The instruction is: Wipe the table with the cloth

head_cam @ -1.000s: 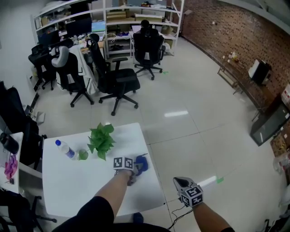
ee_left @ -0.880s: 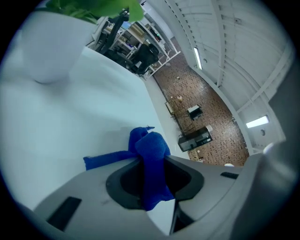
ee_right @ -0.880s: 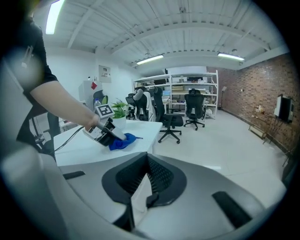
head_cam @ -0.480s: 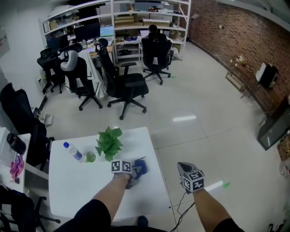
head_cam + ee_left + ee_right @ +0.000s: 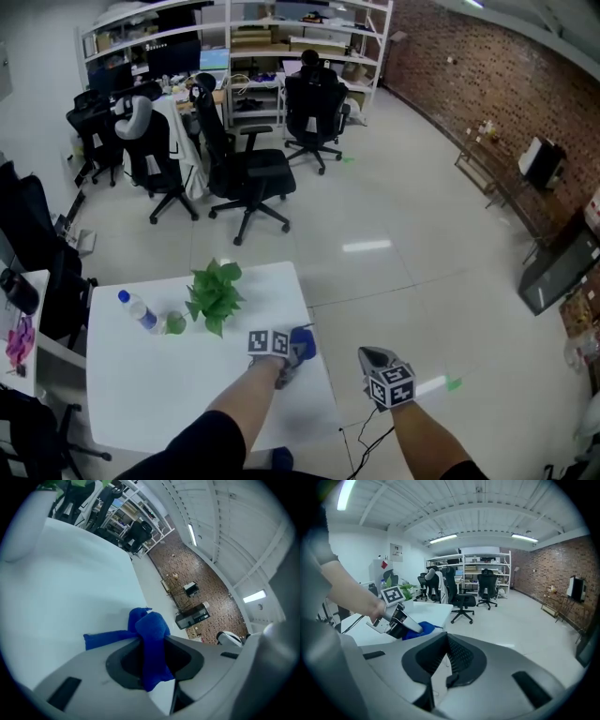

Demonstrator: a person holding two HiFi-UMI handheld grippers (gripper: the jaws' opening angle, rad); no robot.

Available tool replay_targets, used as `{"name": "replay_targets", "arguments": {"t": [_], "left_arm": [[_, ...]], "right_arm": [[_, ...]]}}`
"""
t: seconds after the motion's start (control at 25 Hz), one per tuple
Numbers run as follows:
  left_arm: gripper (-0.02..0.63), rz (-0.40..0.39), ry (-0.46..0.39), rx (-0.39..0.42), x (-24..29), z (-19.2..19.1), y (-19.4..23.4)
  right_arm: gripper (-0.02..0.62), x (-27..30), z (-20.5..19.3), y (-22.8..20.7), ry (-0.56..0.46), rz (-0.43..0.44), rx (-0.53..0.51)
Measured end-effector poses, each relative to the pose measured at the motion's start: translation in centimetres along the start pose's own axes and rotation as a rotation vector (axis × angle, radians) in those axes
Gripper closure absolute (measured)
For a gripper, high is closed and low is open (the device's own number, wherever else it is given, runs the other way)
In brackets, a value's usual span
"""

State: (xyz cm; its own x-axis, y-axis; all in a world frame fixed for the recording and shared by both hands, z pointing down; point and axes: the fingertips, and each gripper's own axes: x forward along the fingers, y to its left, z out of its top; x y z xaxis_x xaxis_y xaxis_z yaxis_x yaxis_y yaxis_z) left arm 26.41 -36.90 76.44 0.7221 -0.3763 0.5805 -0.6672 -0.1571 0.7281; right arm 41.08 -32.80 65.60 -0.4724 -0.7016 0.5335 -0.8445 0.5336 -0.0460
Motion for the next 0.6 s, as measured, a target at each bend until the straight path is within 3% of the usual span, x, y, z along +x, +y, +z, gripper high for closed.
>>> {"name": "replay_targets", "arguments": {"t": [0.4,0.6], "left_arm": [[0.503,0.116,-0.084,-0.07,-9.6,-0.4,7.6],[0.503,0.005,-0.11,-0.046,-6.0,1.1,2.7]], "right_arm": [[0.578,1.6,1.1,0.3,-0.019,0.023,-0.032],[0.578,1.3,0.8,1.1,-0.02,0.031,-0.028]]}}
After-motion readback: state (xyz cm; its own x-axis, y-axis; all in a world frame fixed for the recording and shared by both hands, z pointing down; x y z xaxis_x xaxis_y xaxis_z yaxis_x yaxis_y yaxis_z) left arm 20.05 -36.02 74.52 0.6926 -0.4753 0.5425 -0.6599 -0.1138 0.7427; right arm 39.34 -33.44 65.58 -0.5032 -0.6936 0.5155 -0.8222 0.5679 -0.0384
